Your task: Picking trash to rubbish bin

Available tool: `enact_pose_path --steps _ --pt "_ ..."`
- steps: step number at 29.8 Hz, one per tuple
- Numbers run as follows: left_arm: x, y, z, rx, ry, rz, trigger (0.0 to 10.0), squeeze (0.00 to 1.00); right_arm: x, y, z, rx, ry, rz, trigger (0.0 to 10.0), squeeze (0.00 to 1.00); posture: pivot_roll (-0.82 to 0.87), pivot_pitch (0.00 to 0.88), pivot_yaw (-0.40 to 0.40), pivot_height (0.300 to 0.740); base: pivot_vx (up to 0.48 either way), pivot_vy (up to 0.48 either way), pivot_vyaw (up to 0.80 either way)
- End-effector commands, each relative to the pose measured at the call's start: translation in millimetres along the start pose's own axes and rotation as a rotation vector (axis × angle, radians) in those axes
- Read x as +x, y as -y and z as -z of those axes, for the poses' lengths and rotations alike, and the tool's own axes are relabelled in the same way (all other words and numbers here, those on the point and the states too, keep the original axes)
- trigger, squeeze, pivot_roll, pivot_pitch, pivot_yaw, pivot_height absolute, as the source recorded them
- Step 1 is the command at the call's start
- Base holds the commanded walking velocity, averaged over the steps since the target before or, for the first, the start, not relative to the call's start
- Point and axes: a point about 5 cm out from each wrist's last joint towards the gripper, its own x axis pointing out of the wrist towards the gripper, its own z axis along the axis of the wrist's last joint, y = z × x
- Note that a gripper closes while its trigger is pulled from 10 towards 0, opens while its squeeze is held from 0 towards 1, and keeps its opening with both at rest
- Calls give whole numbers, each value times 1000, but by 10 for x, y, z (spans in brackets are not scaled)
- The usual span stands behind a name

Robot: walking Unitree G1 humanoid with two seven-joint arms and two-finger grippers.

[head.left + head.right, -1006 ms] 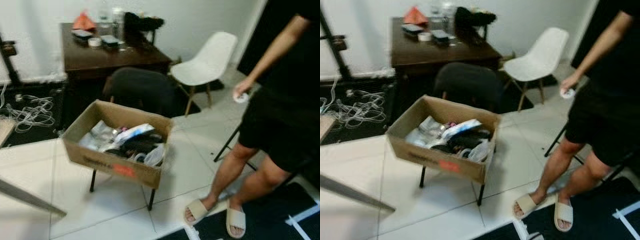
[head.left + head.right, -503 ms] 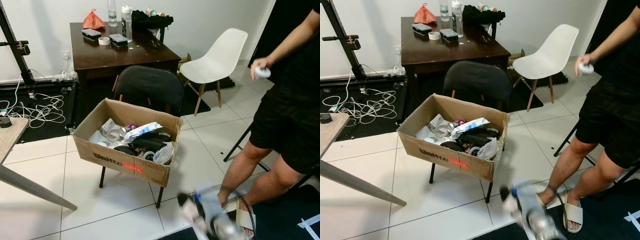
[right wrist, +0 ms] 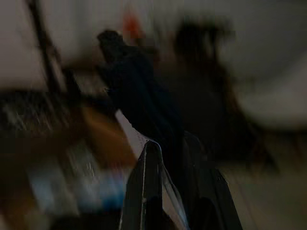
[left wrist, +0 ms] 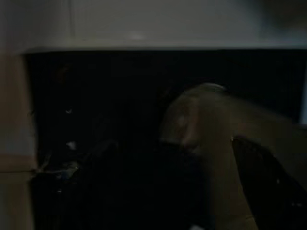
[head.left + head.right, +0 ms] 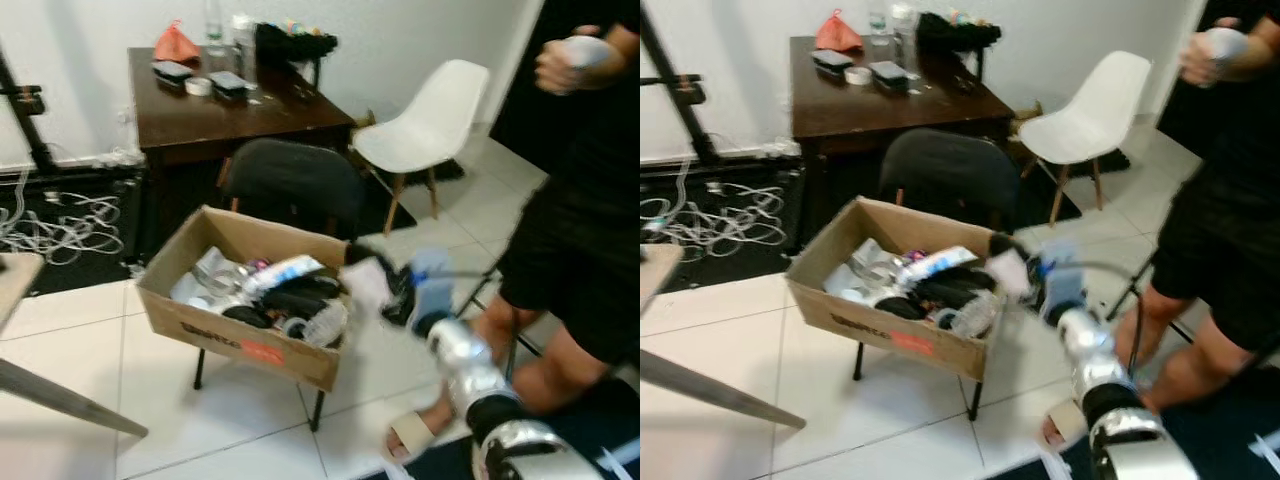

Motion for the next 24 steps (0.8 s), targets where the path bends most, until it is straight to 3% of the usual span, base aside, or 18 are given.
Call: enact_pose_path --steps 1,2,6,13,16,24 --pt "-23 -40 61 -3 -24 -6 10000 0 30 5 -170 6 84 -37 10000 0 -69 157 -9 740 382 0 0" --pt "-26 -43 65 -1 -26 -3 10000 0 66 -16 -308 -2 140 -64 10000 0 -73 156 -8 740 386 0 0" --pt "-18 -14 71 3 -29 7 10000 0 91 -128 -419 -49 173 -145 10000 0 -73 156 -8 740 381 0 0" --pt "42 161 55 11 -27 35 10000 0 66 -270 -328 -86 127 -232 10000 0 -81 153 -7 740 379 0 0" --pt "76 268 44 22 -24 34 10000 0 38 -280 -177 -105 46 -236 10000 0 -83 151 -6 740 360 0 0" --pt "83 279 62 17 -38 -1 10000 0 -76 -453 244 -205 -202 -292 10000 0 -75 153 -7 740 44 0 0"
